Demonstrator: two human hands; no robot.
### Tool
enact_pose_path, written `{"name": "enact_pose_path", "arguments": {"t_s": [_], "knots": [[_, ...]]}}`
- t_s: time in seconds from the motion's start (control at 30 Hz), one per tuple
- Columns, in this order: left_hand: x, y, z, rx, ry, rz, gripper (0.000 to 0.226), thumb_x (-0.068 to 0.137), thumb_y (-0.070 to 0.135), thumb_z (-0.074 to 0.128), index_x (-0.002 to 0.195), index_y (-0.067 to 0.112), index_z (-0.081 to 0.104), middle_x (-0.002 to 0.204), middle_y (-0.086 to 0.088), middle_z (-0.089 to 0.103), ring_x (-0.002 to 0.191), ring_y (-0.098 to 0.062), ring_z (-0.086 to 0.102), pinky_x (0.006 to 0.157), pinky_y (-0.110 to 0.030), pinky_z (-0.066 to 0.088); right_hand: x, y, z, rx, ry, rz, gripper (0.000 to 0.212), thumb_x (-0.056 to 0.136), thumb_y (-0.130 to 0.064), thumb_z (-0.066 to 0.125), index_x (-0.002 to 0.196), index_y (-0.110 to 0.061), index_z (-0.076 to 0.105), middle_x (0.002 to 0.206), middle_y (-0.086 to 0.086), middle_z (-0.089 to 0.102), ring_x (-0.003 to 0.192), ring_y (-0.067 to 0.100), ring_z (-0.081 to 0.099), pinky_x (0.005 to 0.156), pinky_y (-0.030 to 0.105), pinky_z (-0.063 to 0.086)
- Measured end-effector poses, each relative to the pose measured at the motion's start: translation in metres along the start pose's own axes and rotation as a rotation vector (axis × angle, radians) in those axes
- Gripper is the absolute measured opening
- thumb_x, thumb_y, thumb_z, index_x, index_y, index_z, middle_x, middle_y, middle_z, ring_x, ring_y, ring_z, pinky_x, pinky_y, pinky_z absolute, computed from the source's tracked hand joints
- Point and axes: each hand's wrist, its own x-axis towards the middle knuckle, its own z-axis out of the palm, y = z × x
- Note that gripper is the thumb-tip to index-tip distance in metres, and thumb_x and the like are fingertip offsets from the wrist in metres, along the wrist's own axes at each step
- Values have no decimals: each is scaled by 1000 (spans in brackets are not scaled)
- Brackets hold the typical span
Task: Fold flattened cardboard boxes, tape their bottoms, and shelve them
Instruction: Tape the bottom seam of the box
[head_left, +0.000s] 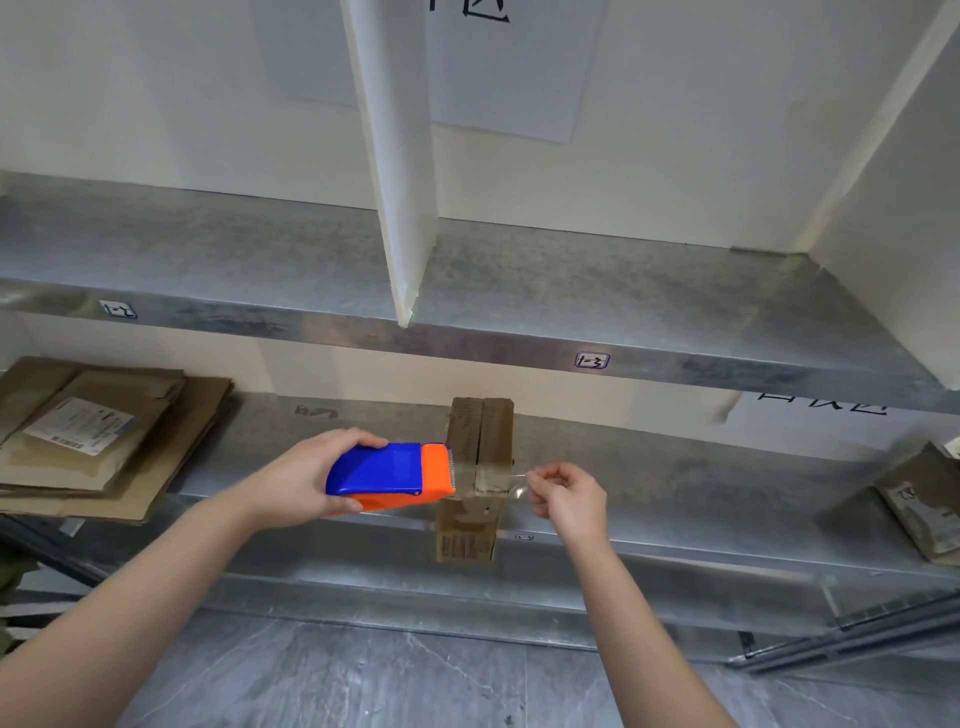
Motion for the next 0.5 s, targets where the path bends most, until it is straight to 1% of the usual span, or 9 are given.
{"name": "enact_pose_path", "arguments": {"t_s": [0.13,0.23,0.3,0.4,0.5], "knots": [[-2,-14,-14,69,-24,-29,65,74,26,81,117,52,39,121,36,38,114,4,41,91,-8,30,4,19,-8,-12,22,64,8,88,-11,70,81,-7,67,74,9,67,68,18,64,64,27,59],[1,-21,-17,103,-48,-55,63,75,28,80,115,54,38,122,24,44,115,-2,43,92,-16,33,11,20,-8,-13,1,72,9,88,-10,69,80,-9,65,75,9,66,68,17,64,59,23,57],[6,-24,-16,124,-53,-60,62,75,28,80,112,55,37,124,18,45,114,-5,44,92,-19,34,15,19,-4,-9,-5,81,9,88,-11,70,80,-10,65,77,8,66,69,16,64,56,21,55],[8,-30,-12,123,-62,-72,62,75,29,79,112,55,37,123,16,46,113,-5,44,91,-17,33,20,24,-1,-33,-20,97,6,88,-11,70,86,-7,66,79,7,68,70,15,67,55,20,55],[7,-35,-2,129,-73,-85,65,76,31,78,119,51,34,125,17,44,115,-4,43,87,-9,30,24,36,6,-65,-35,129,6,89,-12,69,87,-8,66,82,8,68,75,19,68,63,28,60]]}}
